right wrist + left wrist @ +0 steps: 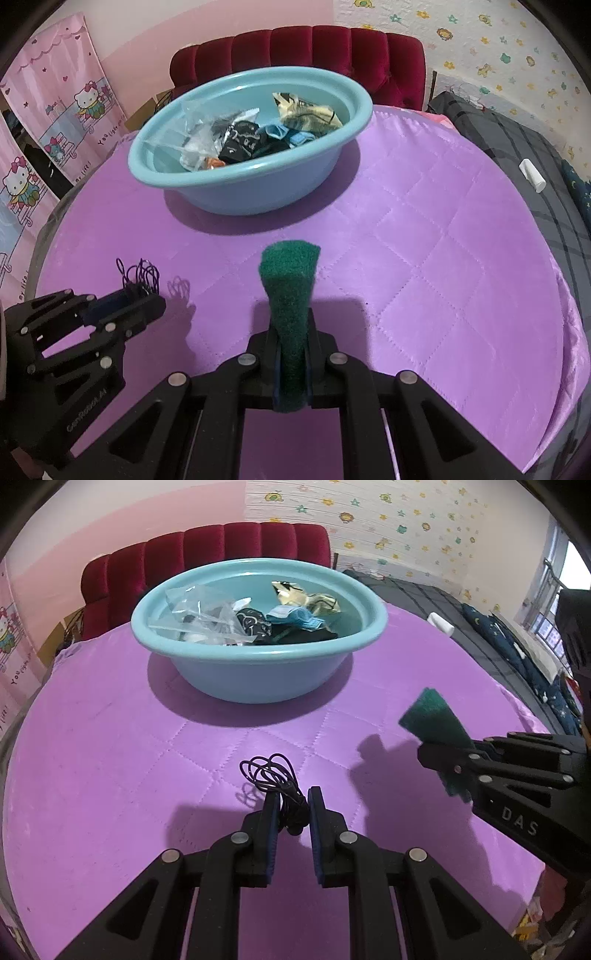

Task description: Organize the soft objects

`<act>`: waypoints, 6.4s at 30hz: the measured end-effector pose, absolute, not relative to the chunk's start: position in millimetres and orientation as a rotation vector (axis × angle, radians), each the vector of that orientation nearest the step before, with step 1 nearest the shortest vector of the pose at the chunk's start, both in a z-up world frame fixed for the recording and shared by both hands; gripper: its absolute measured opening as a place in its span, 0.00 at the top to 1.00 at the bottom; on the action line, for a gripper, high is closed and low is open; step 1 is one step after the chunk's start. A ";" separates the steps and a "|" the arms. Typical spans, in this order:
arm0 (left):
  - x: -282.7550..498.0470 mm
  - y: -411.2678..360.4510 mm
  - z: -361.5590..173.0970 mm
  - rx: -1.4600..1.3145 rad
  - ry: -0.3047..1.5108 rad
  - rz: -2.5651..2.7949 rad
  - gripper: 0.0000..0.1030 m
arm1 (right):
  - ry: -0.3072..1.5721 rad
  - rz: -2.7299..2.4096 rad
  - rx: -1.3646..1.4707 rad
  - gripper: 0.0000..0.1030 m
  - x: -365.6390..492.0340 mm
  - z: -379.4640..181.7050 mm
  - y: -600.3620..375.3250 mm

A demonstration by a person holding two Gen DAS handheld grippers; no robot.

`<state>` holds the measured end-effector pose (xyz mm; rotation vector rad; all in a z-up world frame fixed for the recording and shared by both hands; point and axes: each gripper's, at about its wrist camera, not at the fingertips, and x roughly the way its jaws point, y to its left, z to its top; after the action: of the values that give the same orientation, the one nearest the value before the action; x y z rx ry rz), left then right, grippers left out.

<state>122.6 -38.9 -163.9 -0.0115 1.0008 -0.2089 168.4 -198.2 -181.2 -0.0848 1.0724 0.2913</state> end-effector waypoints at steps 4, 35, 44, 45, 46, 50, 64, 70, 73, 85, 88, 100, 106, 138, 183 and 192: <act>118.9 -38.1 -149.2 0.005 1.003 -0.225 0.84 | 1.072 0.287 -0.081 0.93 166.5 -172.8 -194.9; 169.9 -28.1 -72.9 0.028 1.024 -0.293 0.84 | 1.114 0.319 -0.095 0.92 204.0 -81.8 -157.7; 207.9 -24.9 -65.8 0.020 1.014 -0.295 0.84 | 1.121 0.329 -0.071 0.92 239.9 -71.5 -151.4; 210.5 -25.0 -66.0 0.018 1.013 -0.297 0.84 | 1.122 0.330 -0.068 0.92 243.9 -71.2 -150.8; 214.7 -24.5 -66.6 0.017 1.015 -0.297 0.84 | 1.121 0.332 -0.067 0.92 248.7 -70.6 -149.8; 232.1 -25.0 -69.0 0.024 1.021 -0.293 0.84 | 1.128 0.342 -0.066 0.92 266.0 -70.8 -145.6; 293.9 -22.3 -84.6 0.026 1.028 -0.277 0.84 | 1.139 0.375 -0.041 0.91 327.9 -85.3 -131.9; 313.3 -19.3 -97.1 0.020 1.039 -0.268 0.84 | 1.140 0.381 -0.028 0.91 351.5 -97.0 -128.7; 323.6 -20.1 -104.6 0.032 1.042 -0.266 0.84 | 1.148 0.380 -0.022 0.91 362.8 -104.7 -128.6; 337.9 -22.3 -115.5 0.072 1.046 -0.239 0.83 | 1.149 0.384 0.008 0.89 388.0 -122.3 -126.2; 339.0 -21.6 -115.7 0.075 1.044 -0.229 0.82 | 1.150 0.389 0.013 0.86 389.4 -123.5 -125.6; 335.7 -18.9 -105.1 0.103 1.001 -0.147 0.00 | 1.117 0.330 -0.011 0.04 388.5 -113.3 -127.7; 329.1 -16.7 -99.9 0.084 0.987 -0.135 0.00 | 1.091 0.279 -0.027 0.00 383.1 -107.9 -133.9; 214.6 -23.3 -18.9 0.057 0.902 -0.025 0.00 | 0.981 0.267 -0.042 0.00 257.8 -23.7 -148.6; 62.7 -36.2 -65.3 0.019 0.856 0.080 0.00 | 0.804 0.271 -0.090 0.00 89.2 -61.8 -162.2; 60.5 -37.5 -64.4 0.015 0.851 0.074 0.00 | 0.798 0.262 -0.091 0.00 84.9 -58.6 -162.5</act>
<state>60.5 -37.5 -64.4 0.0146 0.8509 0.0736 84.9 -162.5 -58.6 -0.0914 0.7978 0.2621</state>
